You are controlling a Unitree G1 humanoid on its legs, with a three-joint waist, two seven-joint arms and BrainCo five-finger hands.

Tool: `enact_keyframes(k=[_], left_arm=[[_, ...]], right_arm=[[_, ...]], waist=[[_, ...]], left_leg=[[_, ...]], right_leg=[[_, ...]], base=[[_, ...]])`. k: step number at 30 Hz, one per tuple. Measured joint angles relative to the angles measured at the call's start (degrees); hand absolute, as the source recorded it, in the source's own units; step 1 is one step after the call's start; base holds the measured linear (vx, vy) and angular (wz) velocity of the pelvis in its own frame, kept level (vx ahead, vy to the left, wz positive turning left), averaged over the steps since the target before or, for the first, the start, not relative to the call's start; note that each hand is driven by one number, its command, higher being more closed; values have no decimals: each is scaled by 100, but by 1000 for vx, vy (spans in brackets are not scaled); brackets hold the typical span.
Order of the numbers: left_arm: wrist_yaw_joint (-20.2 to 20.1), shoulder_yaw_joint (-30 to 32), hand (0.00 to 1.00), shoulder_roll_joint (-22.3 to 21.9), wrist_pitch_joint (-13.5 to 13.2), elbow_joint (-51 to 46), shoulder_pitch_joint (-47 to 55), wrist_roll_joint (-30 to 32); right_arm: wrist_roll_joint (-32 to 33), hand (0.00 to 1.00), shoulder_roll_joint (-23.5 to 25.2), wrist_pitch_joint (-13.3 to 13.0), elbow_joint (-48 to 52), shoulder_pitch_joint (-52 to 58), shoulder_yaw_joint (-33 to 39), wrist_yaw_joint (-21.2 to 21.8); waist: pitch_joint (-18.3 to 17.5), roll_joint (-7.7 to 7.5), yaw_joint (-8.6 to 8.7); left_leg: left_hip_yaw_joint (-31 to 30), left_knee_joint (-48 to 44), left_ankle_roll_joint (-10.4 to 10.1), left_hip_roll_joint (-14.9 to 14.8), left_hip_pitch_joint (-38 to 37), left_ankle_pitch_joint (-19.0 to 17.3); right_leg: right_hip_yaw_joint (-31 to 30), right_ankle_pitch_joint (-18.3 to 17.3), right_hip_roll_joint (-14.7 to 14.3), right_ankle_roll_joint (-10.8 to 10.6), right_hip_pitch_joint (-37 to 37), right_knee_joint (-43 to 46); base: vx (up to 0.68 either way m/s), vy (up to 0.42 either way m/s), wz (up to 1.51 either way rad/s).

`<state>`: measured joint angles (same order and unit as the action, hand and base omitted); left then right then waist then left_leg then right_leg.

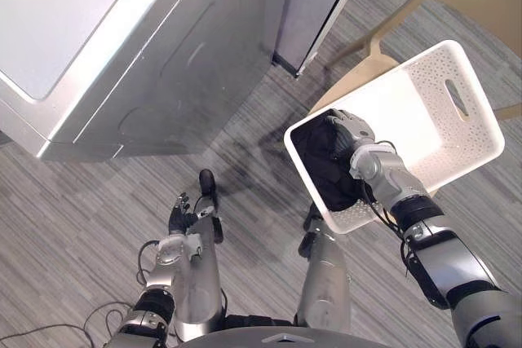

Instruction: Pick up the laundry basket with both hands and put the clothes into the washing machine.

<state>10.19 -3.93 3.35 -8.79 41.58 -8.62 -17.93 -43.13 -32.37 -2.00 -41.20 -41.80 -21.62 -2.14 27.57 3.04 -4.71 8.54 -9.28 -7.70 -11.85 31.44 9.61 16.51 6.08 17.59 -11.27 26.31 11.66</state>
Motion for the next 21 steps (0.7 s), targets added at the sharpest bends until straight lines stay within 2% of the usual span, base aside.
enact_keyframes(k=[8,11,15,16,21], left_arm=[[119,-44,0,-65,-36,-111,-196,-2],[189,32,0,-229,-35,-306,-200,-2],[206,182,0,-380,-34,-655,-185,-3],[204,209,0,-421,-35,-766,-174,-5],[206,338,0,-573,-34,-1080,-158,-72]], right_arm=[[111,0,12,39,-60,-378,29,-209],[126,0,-30,42,-88,-419,2,-206],[250,0,-47,44,-48,-448,-14,-209],[250,100,-46,47,-46,-458,-23,-208],[248,100,-45,63,2,-480,-22,-216]], waist=[[38,50,-36],[48,69,-93],[48,68,-109],[47,67,-115],[45,64,-119]], left_leg=[[-84,-379,65,-23,505,-86],[-94,-591,58,-69,682,-210],[-63,-642,51,-112,823,-204],[-52,-645,49,-125,849,-203],[6,-649,34,-177,883,-185]], right_leg=[[-15,-4,29,4,392,211],[-55,-109,44,54,582,433],[-86,-206,55,60,807,621],[-90,-200,54,67,846,633],[-89,-192,41,83,900,665]], base=[[-28,-44,0],[-65,-44,-3],[-95,-59,-5],[-55,-37,-5],[-41,-47,-3]])
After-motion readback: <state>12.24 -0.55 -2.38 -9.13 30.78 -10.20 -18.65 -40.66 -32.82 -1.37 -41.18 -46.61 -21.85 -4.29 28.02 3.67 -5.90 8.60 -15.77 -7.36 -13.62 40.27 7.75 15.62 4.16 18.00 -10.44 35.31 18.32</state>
